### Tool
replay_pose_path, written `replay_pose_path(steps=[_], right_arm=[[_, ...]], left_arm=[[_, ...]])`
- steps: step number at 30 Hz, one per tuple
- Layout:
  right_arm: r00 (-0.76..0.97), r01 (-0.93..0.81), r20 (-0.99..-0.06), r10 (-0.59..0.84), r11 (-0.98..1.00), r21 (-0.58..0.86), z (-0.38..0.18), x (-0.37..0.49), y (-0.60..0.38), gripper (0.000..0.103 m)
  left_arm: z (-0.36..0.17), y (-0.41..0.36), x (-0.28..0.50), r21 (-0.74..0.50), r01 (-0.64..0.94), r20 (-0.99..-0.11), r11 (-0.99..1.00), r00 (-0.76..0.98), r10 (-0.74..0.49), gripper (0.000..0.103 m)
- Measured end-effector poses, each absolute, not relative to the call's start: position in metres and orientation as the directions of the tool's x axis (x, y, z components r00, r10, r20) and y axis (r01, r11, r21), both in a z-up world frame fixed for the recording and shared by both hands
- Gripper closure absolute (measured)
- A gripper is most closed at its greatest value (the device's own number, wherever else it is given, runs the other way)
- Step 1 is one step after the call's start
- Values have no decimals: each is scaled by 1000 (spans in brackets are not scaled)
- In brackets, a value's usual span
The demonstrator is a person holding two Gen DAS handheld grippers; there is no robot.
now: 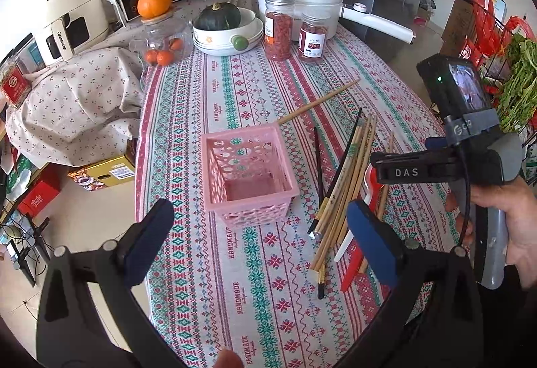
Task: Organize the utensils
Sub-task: 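Grasp a bamboo chopstick with the right gripper while the left gripper approaches the pile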
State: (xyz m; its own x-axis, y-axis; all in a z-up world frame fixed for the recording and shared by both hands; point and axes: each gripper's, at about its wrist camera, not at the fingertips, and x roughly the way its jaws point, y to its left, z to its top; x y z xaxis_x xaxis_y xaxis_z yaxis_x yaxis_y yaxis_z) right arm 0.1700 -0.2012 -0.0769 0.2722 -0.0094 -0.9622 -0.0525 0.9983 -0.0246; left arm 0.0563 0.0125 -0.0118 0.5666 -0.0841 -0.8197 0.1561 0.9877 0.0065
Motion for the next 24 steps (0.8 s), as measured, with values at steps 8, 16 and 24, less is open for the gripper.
replay_pose_path(steps=[8,16,24], right_arm=[[195,58,-977,87,993,100,-94,194,-223,40],[159,170,-981,108,976,135,-106,203,-251,71],[171,128,-983,73,987,96,-112,207,-244,94]], left_arm=[[-16,13,58,-81,193,-842,978,511,-171,11],[-17,14,57,-147,227,-838,963,488,-243,28],[-18,3,56,-152,276,-843,949,465,-270,51]])
